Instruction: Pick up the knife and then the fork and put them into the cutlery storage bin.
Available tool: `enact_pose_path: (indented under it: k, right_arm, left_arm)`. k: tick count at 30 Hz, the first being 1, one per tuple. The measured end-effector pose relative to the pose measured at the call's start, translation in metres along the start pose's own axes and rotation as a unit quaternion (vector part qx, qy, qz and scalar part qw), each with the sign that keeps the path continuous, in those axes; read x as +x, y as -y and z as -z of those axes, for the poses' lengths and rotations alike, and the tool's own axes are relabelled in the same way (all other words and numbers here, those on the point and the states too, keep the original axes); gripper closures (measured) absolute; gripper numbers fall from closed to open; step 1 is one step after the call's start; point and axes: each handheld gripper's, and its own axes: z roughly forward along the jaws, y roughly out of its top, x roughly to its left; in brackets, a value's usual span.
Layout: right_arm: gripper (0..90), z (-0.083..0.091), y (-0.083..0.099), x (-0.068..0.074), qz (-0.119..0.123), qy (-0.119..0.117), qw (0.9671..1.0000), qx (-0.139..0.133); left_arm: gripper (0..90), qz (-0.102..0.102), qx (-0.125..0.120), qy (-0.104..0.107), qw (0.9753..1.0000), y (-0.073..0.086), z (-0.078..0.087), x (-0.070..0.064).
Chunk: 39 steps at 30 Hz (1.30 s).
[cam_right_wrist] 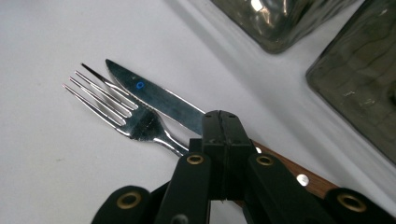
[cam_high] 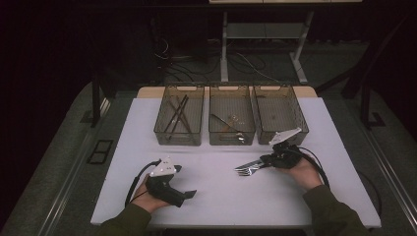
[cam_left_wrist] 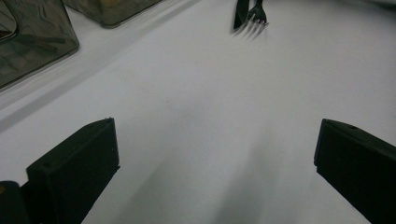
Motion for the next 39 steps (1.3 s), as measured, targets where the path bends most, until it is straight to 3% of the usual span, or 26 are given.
enact_pose_path:
  k: [26, 39]
  right_arm:
    - [90.0, -0.005, 0.0, 0.006, 0.026, -0.002, 0.9994, 0.023]
    - [90.0, 0.001, 0.008, 0.011, 0.038, -0.025, 0.9985, 0.029]
  left_arm:
    - [0.0, -0.002, 0.004, 0.002, 1.0, 0.0, -0.001, -0.001]
    - [0.0, -0.003, 0.006, 0.004, 1.0, 0.0, -0.001, -0.001]
